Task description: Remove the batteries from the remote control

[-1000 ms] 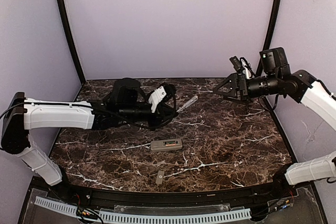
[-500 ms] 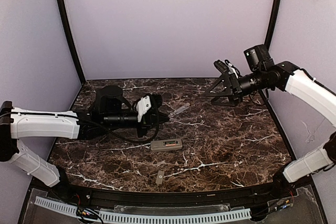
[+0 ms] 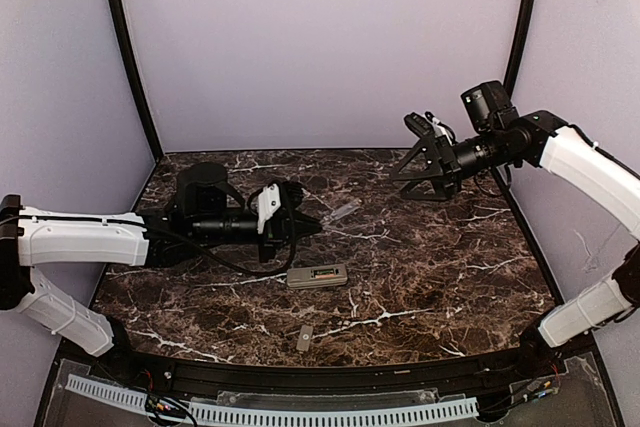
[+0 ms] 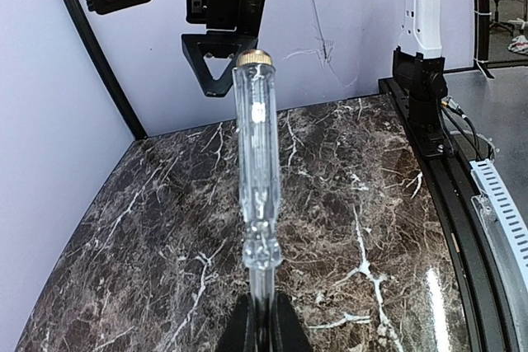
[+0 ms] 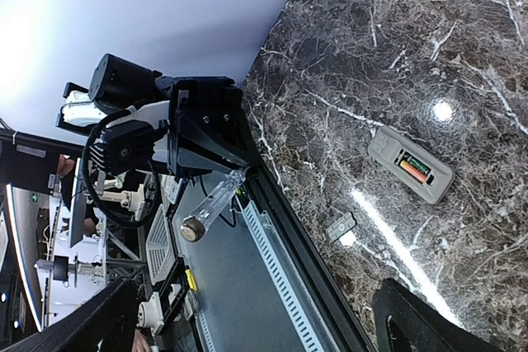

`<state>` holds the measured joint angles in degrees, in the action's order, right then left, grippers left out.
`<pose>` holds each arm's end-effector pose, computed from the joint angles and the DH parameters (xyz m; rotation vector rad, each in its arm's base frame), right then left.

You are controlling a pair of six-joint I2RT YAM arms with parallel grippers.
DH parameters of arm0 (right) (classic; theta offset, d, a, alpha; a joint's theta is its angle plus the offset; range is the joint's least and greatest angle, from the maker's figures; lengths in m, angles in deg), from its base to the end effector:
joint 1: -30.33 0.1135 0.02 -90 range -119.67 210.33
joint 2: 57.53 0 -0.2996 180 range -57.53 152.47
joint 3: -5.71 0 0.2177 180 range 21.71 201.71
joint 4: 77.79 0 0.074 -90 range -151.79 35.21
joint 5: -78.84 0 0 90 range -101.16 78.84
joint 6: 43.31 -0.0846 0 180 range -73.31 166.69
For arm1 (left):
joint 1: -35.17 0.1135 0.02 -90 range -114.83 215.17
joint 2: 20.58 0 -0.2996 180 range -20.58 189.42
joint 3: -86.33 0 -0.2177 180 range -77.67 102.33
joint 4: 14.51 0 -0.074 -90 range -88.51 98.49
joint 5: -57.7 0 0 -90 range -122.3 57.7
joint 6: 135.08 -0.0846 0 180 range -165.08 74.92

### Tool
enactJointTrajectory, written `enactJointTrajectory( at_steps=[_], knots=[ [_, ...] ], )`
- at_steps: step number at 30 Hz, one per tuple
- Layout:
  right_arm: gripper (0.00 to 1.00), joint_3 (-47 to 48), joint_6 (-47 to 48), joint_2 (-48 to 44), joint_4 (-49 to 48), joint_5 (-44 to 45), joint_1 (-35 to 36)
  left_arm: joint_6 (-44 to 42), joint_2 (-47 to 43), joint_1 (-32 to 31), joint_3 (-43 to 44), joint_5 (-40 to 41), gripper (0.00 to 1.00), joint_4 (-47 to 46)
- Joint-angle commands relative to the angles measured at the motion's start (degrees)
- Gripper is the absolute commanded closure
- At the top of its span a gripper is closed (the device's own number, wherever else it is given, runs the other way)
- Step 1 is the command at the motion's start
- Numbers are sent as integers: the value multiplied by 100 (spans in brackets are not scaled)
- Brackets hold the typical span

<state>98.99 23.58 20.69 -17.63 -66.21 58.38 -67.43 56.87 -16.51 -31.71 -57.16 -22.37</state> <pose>0.1929 0.1813 0.3766 -0.6181 2.3691 1.5521 0.1669 -0.2685 0.3278 1.2982 1.1717 -0.7465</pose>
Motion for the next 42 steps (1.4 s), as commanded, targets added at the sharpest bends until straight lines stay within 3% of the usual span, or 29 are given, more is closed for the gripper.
enactJointTrajectory(
  at_steps=[1,10,23,42],
  knots=[
    [1,118,-132,50,-36,-330,-30,-60,18,42,-23,-372,100,-286],
    [2,-83,-466,83,-217,-141,63,155,572,44,442,-610,100,-287],
    [8,-229,-1354,513,-405,991,714,397,1362,40,953,-416,100,-258],
    [37,-191,-1728,1026,-544,1551,1226,500,1621,41,928,-202,100,-378]
  ],
)
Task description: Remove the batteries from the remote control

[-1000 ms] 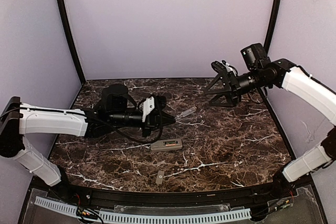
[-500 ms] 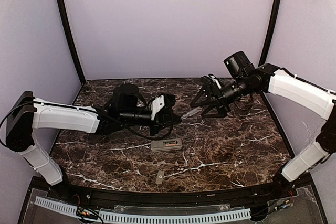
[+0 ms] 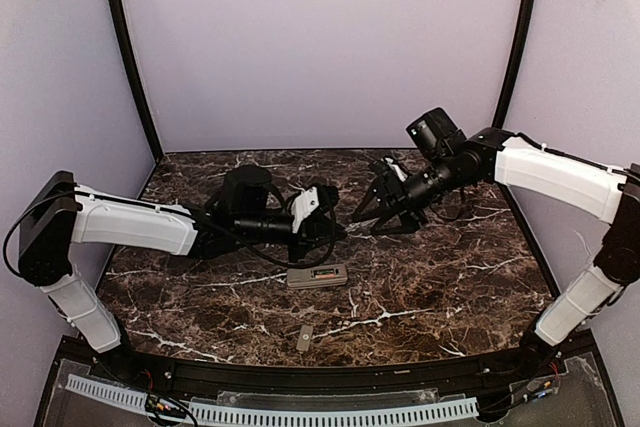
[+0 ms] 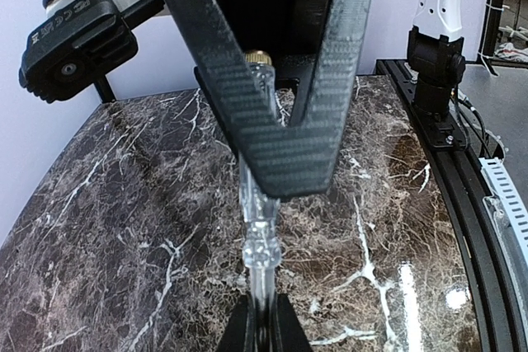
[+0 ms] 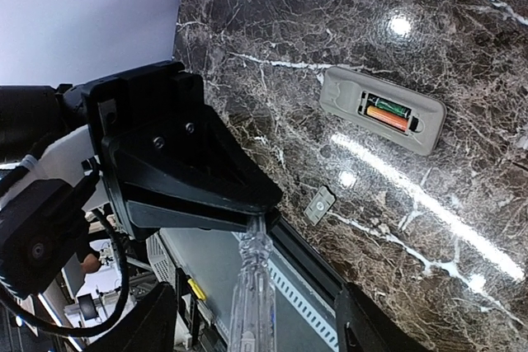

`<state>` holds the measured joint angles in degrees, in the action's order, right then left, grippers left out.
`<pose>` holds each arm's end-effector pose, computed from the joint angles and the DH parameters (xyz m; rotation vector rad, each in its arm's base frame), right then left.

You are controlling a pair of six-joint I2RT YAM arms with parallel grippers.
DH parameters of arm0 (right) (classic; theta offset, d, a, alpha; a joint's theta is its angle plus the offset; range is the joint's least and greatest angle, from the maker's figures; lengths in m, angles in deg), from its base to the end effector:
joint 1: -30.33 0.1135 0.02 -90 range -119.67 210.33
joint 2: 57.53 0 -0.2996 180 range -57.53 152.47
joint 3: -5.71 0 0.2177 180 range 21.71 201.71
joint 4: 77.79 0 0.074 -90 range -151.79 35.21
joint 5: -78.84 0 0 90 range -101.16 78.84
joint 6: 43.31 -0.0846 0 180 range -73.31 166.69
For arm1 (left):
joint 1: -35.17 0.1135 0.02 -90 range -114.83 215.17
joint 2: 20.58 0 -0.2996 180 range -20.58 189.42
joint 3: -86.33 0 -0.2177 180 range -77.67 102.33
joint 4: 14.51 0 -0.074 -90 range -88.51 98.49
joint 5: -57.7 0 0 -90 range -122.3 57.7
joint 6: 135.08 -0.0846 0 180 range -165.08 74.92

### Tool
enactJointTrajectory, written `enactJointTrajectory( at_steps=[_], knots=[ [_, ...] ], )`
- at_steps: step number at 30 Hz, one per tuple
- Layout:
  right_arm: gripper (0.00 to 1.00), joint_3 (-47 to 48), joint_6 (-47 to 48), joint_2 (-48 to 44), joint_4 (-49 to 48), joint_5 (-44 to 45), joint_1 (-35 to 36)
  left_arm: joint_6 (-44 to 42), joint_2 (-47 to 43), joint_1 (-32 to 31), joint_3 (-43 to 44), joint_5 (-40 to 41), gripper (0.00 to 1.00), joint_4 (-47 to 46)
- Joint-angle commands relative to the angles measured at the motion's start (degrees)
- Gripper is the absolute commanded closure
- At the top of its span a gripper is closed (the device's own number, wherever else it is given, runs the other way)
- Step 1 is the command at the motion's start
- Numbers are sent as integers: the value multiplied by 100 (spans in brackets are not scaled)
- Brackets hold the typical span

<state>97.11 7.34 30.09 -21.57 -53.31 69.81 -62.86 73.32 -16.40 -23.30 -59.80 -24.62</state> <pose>0.2017 0.2397 0.3188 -0.3632 2.7472 1.4112 0.2087 -0.3258 0.2909 1.3293 1.3014 -0.8467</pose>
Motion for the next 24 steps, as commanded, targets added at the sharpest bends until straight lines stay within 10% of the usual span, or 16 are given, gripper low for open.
enactJointTrajectory(
  at_steps=[1,24],
  knots=[
    [39,-7,-119,97,-170,321,85,49,-19,26,67,68,100,-190],
    [67,-236,-383,160,-625,298,191,234,134,25,132,-159,100,-280]
  ],
)
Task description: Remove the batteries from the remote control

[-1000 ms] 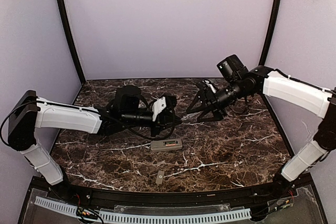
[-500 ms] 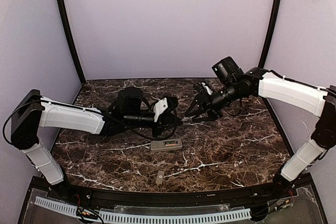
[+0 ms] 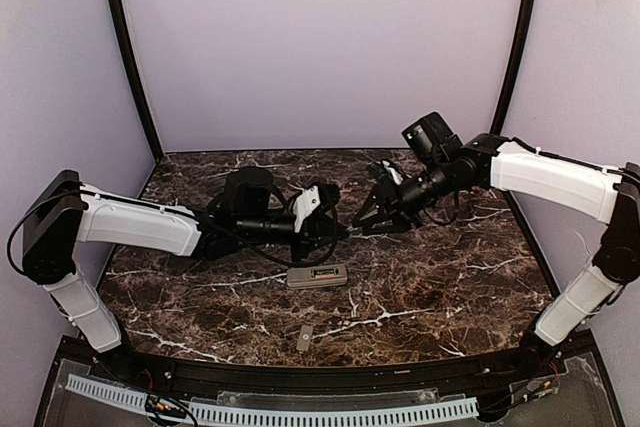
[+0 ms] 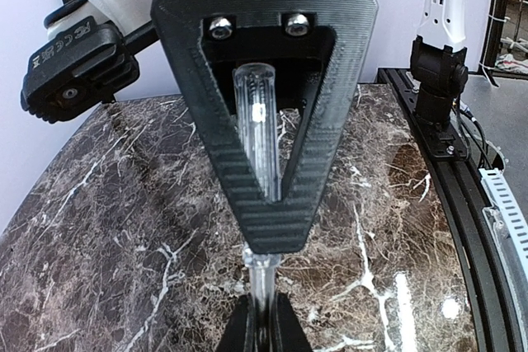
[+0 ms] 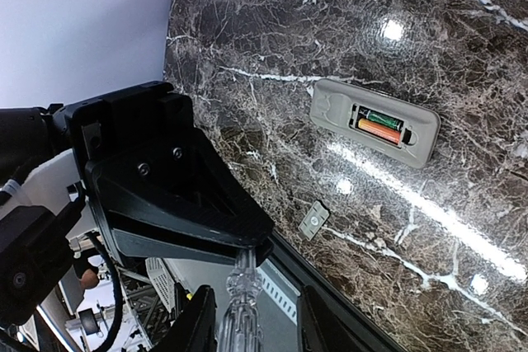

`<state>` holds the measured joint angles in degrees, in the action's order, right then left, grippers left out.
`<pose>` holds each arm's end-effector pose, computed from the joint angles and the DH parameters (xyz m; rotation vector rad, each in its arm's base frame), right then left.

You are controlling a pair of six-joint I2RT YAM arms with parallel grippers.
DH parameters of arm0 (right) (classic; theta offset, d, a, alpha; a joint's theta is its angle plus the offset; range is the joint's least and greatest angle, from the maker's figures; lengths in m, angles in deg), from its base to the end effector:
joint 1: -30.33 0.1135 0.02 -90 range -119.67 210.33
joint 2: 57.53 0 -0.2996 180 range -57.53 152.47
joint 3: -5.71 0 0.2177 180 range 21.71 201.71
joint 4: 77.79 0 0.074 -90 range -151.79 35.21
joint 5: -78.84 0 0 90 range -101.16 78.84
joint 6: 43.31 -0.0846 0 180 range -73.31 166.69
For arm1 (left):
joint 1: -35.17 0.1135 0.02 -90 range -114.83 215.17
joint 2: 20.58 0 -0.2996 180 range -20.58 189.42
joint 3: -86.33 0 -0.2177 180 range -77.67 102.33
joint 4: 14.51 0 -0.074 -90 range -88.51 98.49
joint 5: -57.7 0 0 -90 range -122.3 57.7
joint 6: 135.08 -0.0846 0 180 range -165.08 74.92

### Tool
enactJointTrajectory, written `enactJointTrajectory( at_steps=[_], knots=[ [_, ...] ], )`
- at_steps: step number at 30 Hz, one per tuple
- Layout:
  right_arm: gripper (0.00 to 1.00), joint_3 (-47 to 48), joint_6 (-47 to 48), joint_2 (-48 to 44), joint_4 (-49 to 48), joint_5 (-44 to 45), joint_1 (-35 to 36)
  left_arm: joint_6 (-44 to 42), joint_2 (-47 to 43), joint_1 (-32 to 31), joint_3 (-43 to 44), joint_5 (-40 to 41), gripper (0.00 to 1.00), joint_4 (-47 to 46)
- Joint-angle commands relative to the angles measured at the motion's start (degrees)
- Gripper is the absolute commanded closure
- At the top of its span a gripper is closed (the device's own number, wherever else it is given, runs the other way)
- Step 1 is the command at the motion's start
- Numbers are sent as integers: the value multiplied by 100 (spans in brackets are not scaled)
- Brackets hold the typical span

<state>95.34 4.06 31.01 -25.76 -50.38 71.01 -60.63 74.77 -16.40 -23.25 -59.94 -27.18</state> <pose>0.2063 0.2478 0.3088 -0.3002 2.7510 1.3781 0.2122 -0.3306 0.2884 1.3004 1.3106 -0.8750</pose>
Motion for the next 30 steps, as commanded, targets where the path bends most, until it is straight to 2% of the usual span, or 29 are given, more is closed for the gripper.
enactJointTrajectory(
  at_steps=[1,8,15,19,21,22,23,24,25,26,27,28,30],
  knots=[
    [68,-51,-55,68,-199,22,71,-9,-17,29,119,-155,100,-18],
    [78,-58,-58,102,-197,55,69,-42,-13,31,127,-150,100,-13],
    [99,-29,-46,79,-139,85,71,-80,-3,27,167,-106,100,2],
    [100,-40,-32,31,-92,124,70,-121,-28,24,179,-51,99,21],
    [100,-64,-27,-27,-96,174,70,-88,-58,24,203,-23,89,62],
    [100,-74,-22,-62,-89,208,71,-60,-97,24,210,-14,77,93],
    [100,-80,-17,-97,-82,264,70,-39,-123,24,206,13,70,96],
    [100,-85,2,-133,-68,328,71,5,-184,24,178,39,54,108],
    [100,-71,40,-168,-19,421,69,24,-258,24,159,101,45,112],
    [100,-57,105,-191,32,519,66,65,-300,24,96,136,26,99],
    [100,-34,164,-219,89,609,70,94,-391,27,56,241,19,94],
    [100,-24,210,-234,147,715,71,153,-436,25,-22,290,7,101],
    [100,-7,306,-252,246,892,69,268,-602,32,-162,477,2,104]
  ],
)
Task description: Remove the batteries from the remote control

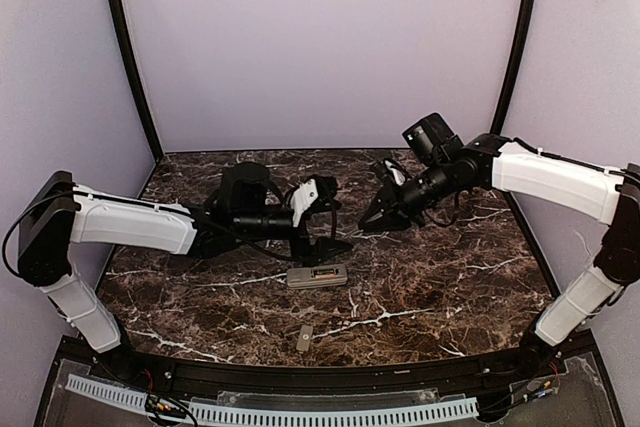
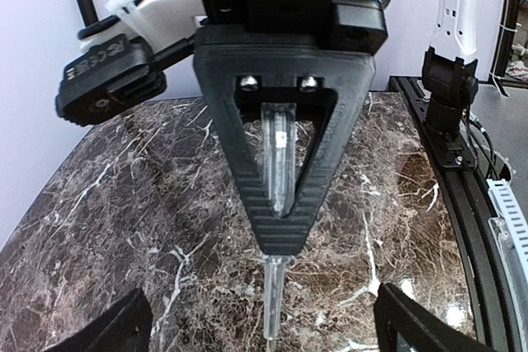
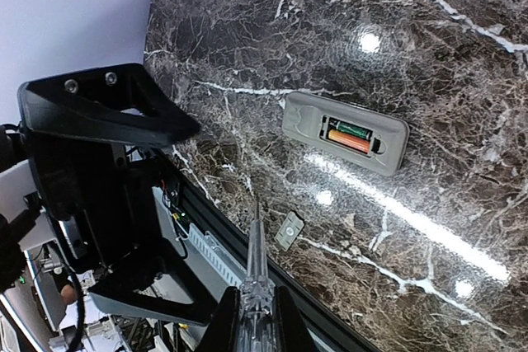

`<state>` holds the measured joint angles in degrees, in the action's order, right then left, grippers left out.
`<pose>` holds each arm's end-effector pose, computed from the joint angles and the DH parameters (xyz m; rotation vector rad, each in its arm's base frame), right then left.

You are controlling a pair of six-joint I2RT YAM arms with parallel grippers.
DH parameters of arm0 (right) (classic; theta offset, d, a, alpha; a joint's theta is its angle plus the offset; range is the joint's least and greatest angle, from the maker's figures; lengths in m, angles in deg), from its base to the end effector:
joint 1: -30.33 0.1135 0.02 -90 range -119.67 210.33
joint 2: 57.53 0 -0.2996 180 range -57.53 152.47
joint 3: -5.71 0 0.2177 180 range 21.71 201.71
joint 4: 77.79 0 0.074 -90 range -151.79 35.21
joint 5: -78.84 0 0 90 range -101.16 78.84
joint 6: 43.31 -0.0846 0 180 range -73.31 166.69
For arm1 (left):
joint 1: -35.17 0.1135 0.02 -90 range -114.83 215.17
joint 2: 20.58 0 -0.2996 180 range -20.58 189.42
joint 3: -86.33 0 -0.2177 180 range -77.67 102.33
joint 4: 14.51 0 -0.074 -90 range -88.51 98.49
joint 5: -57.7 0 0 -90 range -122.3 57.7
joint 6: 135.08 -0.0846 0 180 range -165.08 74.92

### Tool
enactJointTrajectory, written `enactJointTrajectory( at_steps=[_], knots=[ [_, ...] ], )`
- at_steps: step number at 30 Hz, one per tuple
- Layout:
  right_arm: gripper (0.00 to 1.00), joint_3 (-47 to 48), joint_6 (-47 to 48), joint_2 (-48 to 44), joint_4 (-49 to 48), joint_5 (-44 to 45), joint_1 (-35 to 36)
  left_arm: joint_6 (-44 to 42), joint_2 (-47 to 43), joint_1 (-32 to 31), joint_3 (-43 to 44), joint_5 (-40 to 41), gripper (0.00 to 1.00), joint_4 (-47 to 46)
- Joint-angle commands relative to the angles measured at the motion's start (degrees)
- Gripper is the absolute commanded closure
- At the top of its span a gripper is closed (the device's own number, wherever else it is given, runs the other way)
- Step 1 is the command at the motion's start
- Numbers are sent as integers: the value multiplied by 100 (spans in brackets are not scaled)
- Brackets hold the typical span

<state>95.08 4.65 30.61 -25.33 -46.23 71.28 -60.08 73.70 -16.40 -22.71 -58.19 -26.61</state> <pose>0.2080 0.2449 0.3059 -0.2787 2.7441 1.2879 0.2132 -0.3281 0.2969 1.2689 1.3152 -0.8546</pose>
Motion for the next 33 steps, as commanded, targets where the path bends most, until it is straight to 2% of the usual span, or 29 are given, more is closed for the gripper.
enactJointTrajectory(
  at_steps=[1,5,8,14,20,23,27,33],
  knots=[
    [100,21,295,-217,223,535,44,302,-603,33,-281,446,2,53],
    [100,4,494,-249,327,742,43,662,-985,39,-842,1037,3,-111],
    [100,-13,648,-275,405,886,44,956,-1280,46,-1290,1661,7,-337],
    [100,-24,871,-259,514,1182,44,1882,-1890,82,-1862,2393,11,5],
    [100,10,986,-128,520,1376,48,2670,-2133,117,-2083,2956,3,814],
    [100,51,1011,-37,511,1460,61,2844,-2081,154,-2092,2907,2,1208],
    [100,156,1075,139,562,1514,120,2429,-1982,171,-2111,2367,1,1447],
    [100,188,1194,277,622,1572,127,1281,-1614,167,-2130,2070,1,1502]
  ],
)
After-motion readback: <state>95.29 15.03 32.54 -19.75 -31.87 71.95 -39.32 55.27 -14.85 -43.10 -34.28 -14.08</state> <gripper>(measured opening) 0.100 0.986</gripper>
